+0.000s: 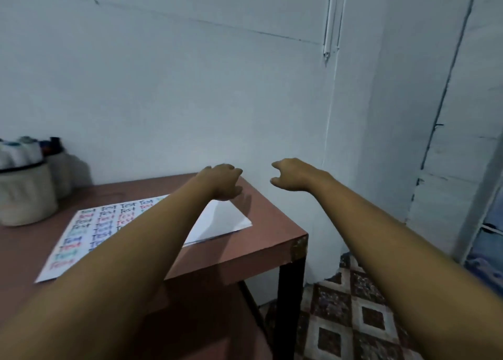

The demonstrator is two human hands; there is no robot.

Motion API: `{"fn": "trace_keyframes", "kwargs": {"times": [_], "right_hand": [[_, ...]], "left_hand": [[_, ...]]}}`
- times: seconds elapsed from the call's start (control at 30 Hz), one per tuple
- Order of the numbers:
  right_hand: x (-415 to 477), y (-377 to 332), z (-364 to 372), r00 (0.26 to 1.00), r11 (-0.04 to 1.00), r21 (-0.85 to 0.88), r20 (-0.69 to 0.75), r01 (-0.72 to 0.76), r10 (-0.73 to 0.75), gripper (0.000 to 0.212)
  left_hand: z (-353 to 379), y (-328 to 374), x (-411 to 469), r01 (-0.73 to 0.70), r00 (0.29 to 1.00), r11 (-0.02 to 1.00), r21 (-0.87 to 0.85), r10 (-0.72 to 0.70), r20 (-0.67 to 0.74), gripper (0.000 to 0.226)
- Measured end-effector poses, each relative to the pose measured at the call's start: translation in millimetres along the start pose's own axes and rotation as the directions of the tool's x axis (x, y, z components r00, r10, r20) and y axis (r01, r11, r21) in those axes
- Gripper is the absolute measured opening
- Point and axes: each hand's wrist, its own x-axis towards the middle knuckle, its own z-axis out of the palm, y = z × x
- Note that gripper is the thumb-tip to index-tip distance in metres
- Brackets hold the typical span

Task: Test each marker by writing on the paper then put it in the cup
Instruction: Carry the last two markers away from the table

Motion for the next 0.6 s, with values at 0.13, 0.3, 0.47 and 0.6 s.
{"fn": "trace_keyframes", "kwargs": {"times": [0.13, 0.3, 0.47, 0.6], "right_hand": [[14.7, -55.0, 15.2, 0.996, 0.996, 0.033, 0.015, 0.082, -0.083, 0.047], [29.2, -109.2, 35.3, 0.988, 0.988, 0.044, 0.041, 0.146, -0.148, 0.034], [49.4, -139.8, 55.3, 0.975, 0.962, -0.158, 0.031, 0.222, -0.220, 0.047], [40.9, -156.7, 68.8, 0.971, 0.962, -0.140, 0.074, 0.235, -0.226, 0.041]], "left_hand": [[8.6, -56.8, -31.4, 0.112, 0.994, 0.994, 0.000, -0.112, 0.006, 0.055], [19.5, -111.8, -70.7, 0.222, 0.974, 0.975, 0.008, -0.222, 0.039, 0.058], [35.9, -153.4, -111.1, 0.321, 0.944, 0.947, 0.010, -0.321, 0.075, 0.057], [55.3, -177.5, -137.8, 0.407, 0.908, 0.913, -0.027, -0.401, 0.119, 0.056]]}}
